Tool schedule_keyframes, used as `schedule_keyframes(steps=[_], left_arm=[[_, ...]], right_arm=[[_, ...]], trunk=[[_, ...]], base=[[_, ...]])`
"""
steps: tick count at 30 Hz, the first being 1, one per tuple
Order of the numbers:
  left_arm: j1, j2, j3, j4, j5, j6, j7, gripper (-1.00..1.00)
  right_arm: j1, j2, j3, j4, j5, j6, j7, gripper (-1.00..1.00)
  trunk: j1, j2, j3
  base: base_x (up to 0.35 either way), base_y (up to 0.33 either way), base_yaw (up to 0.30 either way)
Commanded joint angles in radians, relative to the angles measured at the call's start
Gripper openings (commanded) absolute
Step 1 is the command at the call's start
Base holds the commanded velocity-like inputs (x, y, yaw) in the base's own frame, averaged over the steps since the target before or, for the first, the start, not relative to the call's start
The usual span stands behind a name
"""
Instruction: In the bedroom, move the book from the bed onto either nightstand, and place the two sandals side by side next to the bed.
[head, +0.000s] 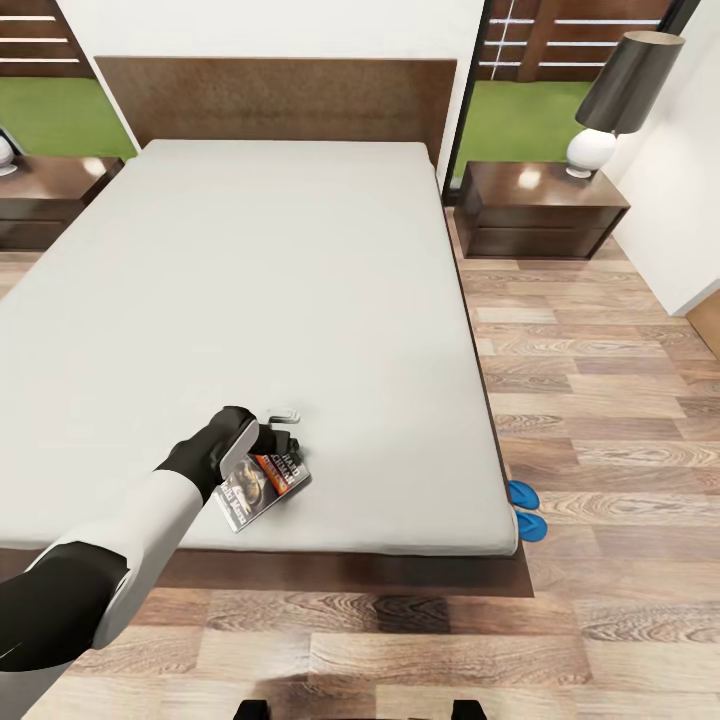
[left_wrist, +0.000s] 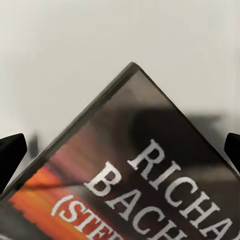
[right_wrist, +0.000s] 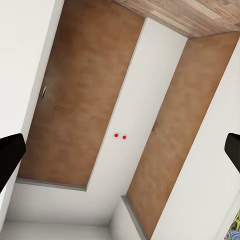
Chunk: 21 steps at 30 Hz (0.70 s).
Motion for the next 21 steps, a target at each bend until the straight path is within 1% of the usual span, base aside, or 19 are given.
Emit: schedule_keyframes(steps=[1, 10, 21], left_arm=[[0.0, 0.002, -0.007, 0.016, 0.022, 0.006, 0.007, 1.0], [0.0, 0.002, -0.007, 0.016, 0.022, 0.006, 0.007, 1.0], [0.0, 0.001, -0.006, 0.016, 0.022, 0.006, 0.007, 1.0]], right_arm=[[0.0, 0.0, 0.0, -0.002, 0.009, 0.004, 0.0, 1.0], [0.0, 0.0, -0.001, -0.002, 0.039, 0.004, -0.001, 1.0], [0.0, 0.0, -0.001, -0.002, 0.052, 0.004, -0.001, 1.0]], trunk=[[0.0, 0.0, -0.001], [0.0, 0.0, -0.001], [0.0, 0.0, -0.001]], base=[[-0.02, 0.0, 0.0], [-0.009, 0.0, 0.0], [-0.002, 0.0, 0.0]])
